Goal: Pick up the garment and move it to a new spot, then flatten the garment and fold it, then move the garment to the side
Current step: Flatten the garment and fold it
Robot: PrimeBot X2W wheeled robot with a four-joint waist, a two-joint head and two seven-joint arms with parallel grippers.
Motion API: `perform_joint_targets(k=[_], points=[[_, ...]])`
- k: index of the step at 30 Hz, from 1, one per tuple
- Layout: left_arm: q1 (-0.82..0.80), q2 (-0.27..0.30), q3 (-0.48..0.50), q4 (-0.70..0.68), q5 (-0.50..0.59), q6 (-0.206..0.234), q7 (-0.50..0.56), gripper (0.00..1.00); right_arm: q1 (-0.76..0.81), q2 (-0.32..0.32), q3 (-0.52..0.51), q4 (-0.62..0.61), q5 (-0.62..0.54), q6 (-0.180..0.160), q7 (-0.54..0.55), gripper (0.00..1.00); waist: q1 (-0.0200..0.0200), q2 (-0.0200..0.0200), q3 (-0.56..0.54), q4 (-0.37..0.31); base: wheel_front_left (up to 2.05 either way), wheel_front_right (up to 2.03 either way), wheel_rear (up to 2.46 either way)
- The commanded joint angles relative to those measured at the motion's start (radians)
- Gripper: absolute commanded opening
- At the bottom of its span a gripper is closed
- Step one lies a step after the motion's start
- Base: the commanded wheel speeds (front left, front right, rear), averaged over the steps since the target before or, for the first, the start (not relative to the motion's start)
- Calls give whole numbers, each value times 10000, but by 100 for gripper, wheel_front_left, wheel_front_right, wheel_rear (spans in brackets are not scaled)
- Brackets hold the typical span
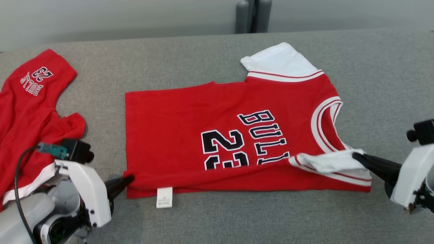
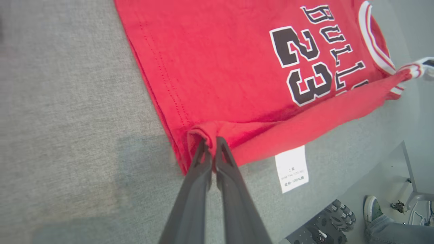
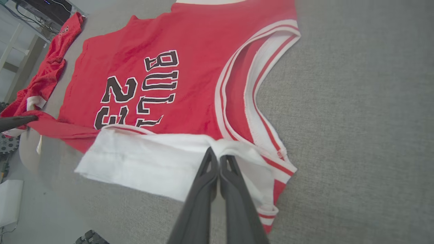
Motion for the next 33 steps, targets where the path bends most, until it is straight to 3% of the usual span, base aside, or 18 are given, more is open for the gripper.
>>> perform_joint_targets(k=[1,13,27,29,30,31,32,33], points=[[-279,-75,94,213,28,-129,15,0,-253,239,-114,133,-191,6,103,0,0,-1,408,109,0,0,0],[-1061,-655,311,1264,115,-672,132,0,-1310,1420,-922,983,-1374,6,931,0,0,-1,1145,197,0,0,0],[-1277,-986,401,1648,123,-892,110,0,-1280,2279,-1921,1670,-2522,6,1268,0,0,-1,1339,321,0,0,0],[-1268,-1000,410,1660,102,-909,111,20,-1235,2396,-2064,1727,-2667,6,1242,0,0,-1,1323,315,0,0,0],[-1247,-1003,409,1665,88,-925,111,38,-1202,2460,-2136,1744,-2743,6,1234,0,0,-1,1291,310,0,0,0],[-1215,-1003,406,1661,62,-942,114,69,-1175,2496,-2220,1758,-2821,6,1215,0,0,-1,1259,303,0,0,0],[-1175,-1005,408,1657,32,-932,111,98,-1138,2528,-2302,1779,-2901,6,1171,11,0,-1,1220,295,0,0,0],[-1136,-1006,417,1646,7,-955,99,100,-1087,2563,-2358,1810,-2958,6,1173,22,0,-1,1189,289,0,0,0]])
